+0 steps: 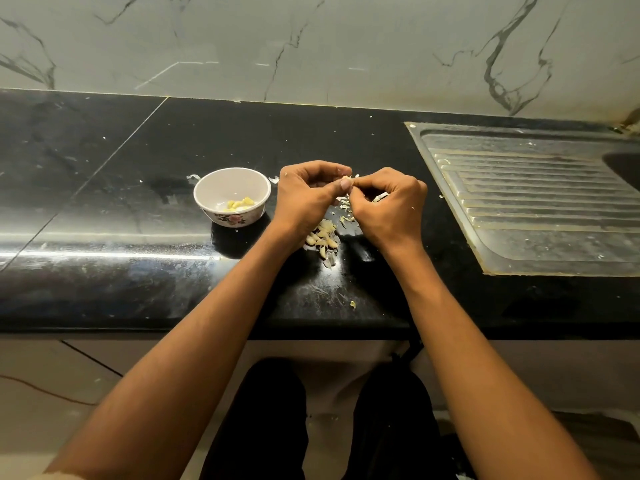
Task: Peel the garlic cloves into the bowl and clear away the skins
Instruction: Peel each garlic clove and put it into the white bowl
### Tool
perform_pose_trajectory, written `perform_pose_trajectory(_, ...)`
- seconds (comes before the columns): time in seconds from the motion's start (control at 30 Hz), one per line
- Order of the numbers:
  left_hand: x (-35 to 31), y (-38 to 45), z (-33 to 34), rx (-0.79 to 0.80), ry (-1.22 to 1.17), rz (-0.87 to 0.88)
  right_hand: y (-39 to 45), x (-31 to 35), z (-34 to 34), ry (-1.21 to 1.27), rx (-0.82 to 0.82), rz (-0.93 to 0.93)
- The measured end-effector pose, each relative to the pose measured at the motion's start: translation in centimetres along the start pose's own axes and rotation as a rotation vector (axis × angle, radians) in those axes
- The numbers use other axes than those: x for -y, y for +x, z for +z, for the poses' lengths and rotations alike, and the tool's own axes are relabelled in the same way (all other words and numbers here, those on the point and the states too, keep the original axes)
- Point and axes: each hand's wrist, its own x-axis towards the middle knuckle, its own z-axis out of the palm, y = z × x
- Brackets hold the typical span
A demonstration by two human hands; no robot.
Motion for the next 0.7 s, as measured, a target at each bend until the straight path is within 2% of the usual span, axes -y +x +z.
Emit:
perform_pose_trajectory(0.17, -0.04, 0.0, -0.03, -0.015, -0.018, -0.017, 0.01, -0.03, 0.03, 0.012, -0.023, -0.001)
perform_pose_trajectory(0.4, -0.31, -0.07, -0.07, 0.042, -0.034, -0.025, 0.19, -0.19, -0.11, 0.073, -0.038, 0.043)
perform_pose_trajectory(0.7, -0.31, -0.04, -0.15, 0.08, -0.055, -0.003, 0.38, 0.09, -0.41, 0.221, -0.029, 0.196)
